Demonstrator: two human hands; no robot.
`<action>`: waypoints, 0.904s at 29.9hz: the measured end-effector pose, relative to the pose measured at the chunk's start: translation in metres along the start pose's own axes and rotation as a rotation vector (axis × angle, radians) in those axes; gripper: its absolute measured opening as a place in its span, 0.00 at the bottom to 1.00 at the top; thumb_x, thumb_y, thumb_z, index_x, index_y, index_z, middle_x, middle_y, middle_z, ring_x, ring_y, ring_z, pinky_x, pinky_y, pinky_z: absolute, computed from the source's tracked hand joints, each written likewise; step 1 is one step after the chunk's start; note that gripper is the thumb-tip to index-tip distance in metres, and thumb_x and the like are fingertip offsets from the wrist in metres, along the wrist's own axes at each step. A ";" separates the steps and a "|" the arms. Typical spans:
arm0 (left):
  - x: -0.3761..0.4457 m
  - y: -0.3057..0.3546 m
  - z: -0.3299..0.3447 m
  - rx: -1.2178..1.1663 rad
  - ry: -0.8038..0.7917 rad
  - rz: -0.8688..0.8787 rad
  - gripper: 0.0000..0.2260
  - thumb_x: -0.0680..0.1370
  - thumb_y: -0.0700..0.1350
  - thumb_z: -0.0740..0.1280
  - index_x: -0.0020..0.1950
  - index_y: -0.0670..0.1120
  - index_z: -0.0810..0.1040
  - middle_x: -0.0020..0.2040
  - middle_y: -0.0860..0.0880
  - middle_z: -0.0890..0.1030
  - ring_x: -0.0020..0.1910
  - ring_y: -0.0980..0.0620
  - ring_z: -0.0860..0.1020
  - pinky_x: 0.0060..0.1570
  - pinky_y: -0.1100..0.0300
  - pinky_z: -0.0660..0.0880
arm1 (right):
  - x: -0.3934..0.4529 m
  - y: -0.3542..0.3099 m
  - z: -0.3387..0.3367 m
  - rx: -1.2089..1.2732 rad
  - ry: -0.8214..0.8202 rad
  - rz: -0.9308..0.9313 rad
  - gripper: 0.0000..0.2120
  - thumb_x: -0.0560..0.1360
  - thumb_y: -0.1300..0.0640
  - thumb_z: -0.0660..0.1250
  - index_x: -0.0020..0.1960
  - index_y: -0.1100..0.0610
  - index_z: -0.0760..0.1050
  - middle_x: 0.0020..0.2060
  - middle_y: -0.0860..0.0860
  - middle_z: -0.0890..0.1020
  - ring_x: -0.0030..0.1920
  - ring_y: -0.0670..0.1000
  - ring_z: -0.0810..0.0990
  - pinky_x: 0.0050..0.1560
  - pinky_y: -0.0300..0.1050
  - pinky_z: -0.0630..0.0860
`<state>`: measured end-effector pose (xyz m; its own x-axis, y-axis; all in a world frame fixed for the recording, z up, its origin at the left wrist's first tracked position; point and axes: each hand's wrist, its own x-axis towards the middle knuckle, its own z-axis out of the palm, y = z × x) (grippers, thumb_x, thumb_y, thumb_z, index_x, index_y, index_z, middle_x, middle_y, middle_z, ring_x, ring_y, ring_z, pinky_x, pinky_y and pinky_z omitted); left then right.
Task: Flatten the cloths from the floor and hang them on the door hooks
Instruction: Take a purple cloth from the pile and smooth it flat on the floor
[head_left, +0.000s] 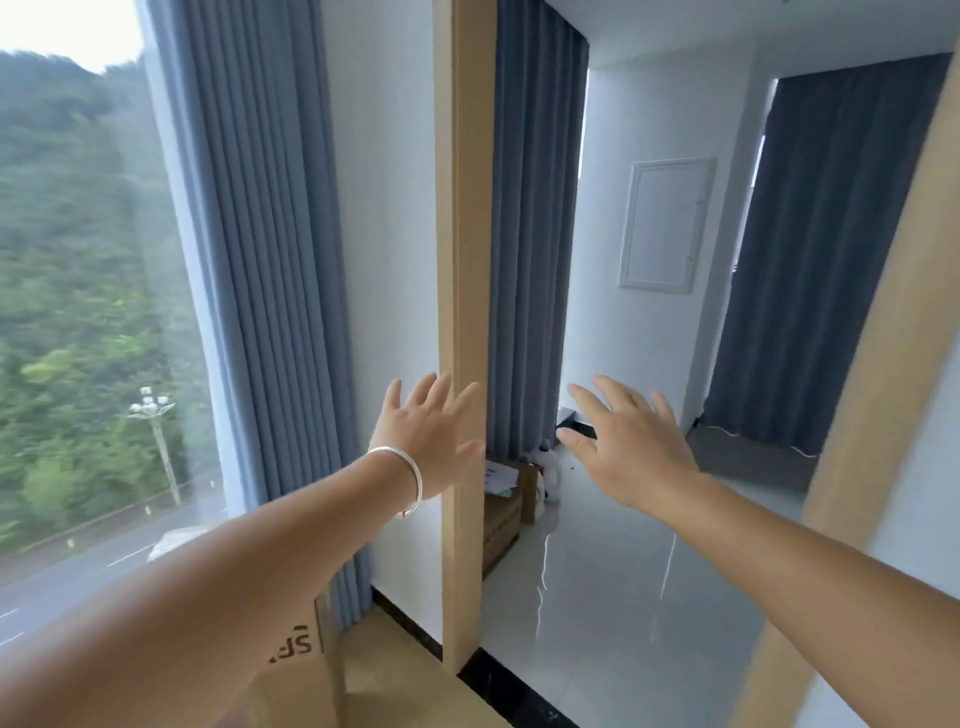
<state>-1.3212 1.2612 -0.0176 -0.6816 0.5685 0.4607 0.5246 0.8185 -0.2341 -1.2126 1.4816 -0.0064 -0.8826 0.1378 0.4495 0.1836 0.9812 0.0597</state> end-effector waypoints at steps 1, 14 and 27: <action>0.003 -0.014 0.007 0.024 -0.028 -0.053 0.31 0.78 0.66 0.48 0.77 0.56 0.45 0.78 0.47 0.53 0.77 0.45 0.50 0.74 0.40 0.47 | 0.022 -0.005 0.011 0.023 0.003 -0.054 0.29 0.79 0.36 0.47 0.77 0.46 0.54 0.76 0.52 0.58 0.75 0.53 0.57 0.74 0.61 0.50; -0.076 -0.174 0.045 0.295 -0.298 -0.634 0.32 0.78 0.67 0.49 0.78 0.56 0.45 0.78 0.47 0.53 0.77 0.46 0.50 0.73 0.41 0.47 | 0.167 -0.189 0.114 0.402 -0.062 -0.678 0.29 0.79 0.36 0.48 0.77 0.46 0.54 0.76 0.51 0.58 0.75 0.52 0.57 0.74 0.60 0.49; -0.212 -0.322 0.097 0.334 -0.460 -0.926 0.31 0.78 0.65 0.49 0.78 0.56 0.46 0.79 0.47 0.52 0.77 0.48 0.49 0.74 0.42 0.48 | 0.178 -0.418 0.177 0.492 -0.204 -1.011 0.27 0.79 0.38 0.52 0.76 0.44 0.55 0.76 0.49 0.59 0.74 0.51 0.59 0.75 0.59 0.47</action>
<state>-1.3952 0.8849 -0.1227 -0.9037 -0.3614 0.2294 -0.4090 0.8871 -0.2137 -1.5236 1.1196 -0.1093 -0.5918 -0.7701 0.2383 -0.8008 0.5954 -0.0643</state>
